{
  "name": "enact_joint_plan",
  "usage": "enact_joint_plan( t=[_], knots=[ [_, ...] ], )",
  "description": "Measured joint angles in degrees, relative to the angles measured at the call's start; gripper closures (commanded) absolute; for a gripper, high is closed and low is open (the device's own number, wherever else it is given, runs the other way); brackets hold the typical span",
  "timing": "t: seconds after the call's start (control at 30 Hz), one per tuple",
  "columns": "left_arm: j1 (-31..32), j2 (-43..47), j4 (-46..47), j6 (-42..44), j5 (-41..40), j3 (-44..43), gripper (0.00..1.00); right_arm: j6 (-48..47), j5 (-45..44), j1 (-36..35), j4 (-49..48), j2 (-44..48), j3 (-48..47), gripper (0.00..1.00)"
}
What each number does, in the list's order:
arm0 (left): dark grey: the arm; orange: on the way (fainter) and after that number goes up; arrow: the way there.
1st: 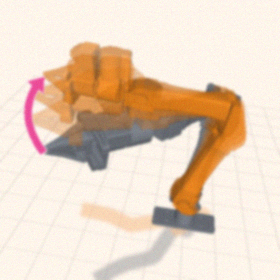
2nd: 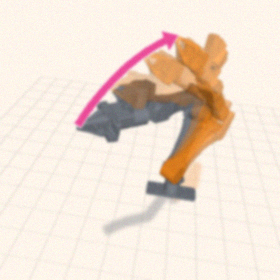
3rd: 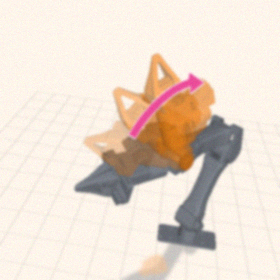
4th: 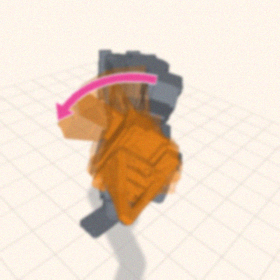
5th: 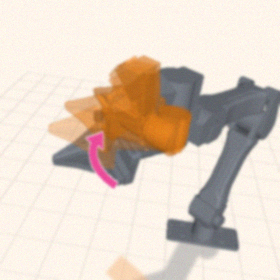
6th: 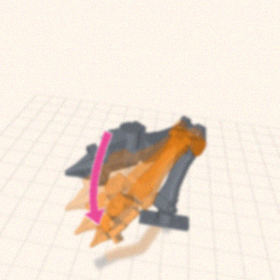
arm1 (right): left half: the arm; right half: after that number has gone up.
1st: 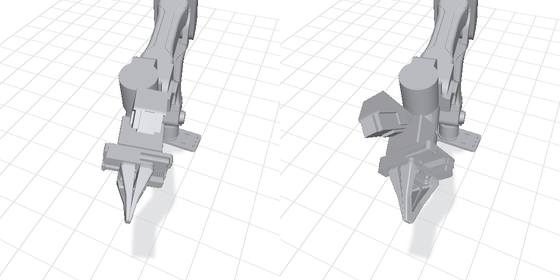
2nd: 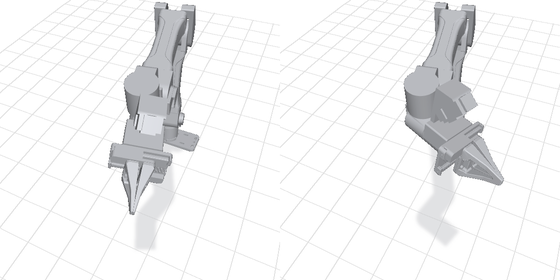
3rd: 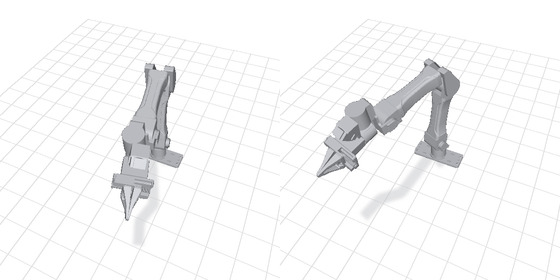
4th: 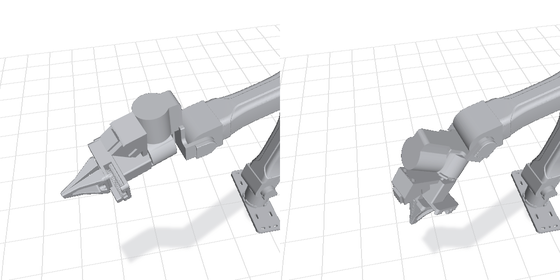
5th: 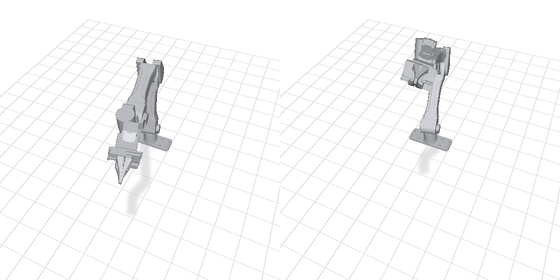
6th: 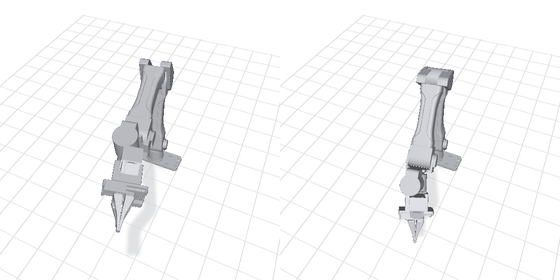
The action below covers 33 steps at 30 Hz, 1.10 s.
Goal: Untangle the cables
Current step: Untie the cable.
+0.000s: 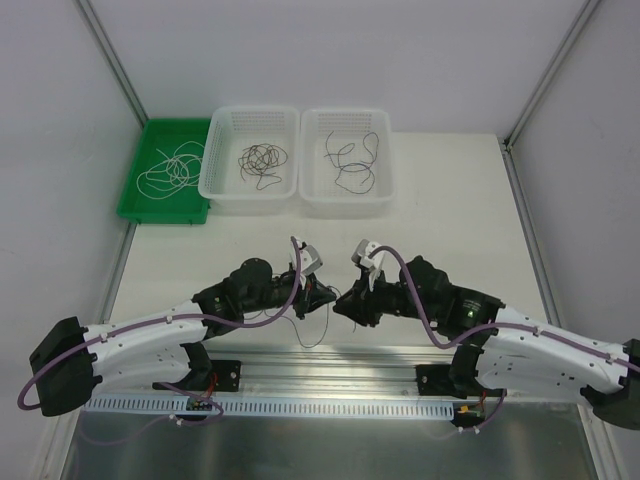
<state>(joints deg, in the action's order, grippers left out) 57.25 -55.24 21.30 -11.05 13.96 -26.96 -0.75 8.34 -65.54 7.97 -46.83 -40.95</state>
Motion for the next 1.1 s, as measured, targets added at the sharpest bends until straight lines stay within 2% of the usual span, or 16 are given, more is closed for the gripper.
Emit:
enact_joint_plan(
  t=[0.37, 0.87, 1.03, 1.1],
  knots=[
    [0.0, 0.02, -1.11, -3.04, -0.74, -0.33, 1.0, -0.33, -10.84, -0.31, -2.69, -3.04, 0.0, 0.76],
    [0.0, 0.15, -1.16, -3.45, -0.7, -0.39, 1.0, -1.05, -12.59, -0.31, -6.21, -5.86, 0.0, 0.75],
    [0.0, 0.15, -1.18, -3.43, -0.66, -0.66, 1.0, -1.4, -12.63, -0.31, -6.84, -6.29, 0.0, 0.87],
    [0.0, 0.2, -1.2, -3.43, -0.68, -0.66, 1.0, -1.53, -12.66, -0.31, -6.99, -6.45, 0.0, 0.96]
  ],
)
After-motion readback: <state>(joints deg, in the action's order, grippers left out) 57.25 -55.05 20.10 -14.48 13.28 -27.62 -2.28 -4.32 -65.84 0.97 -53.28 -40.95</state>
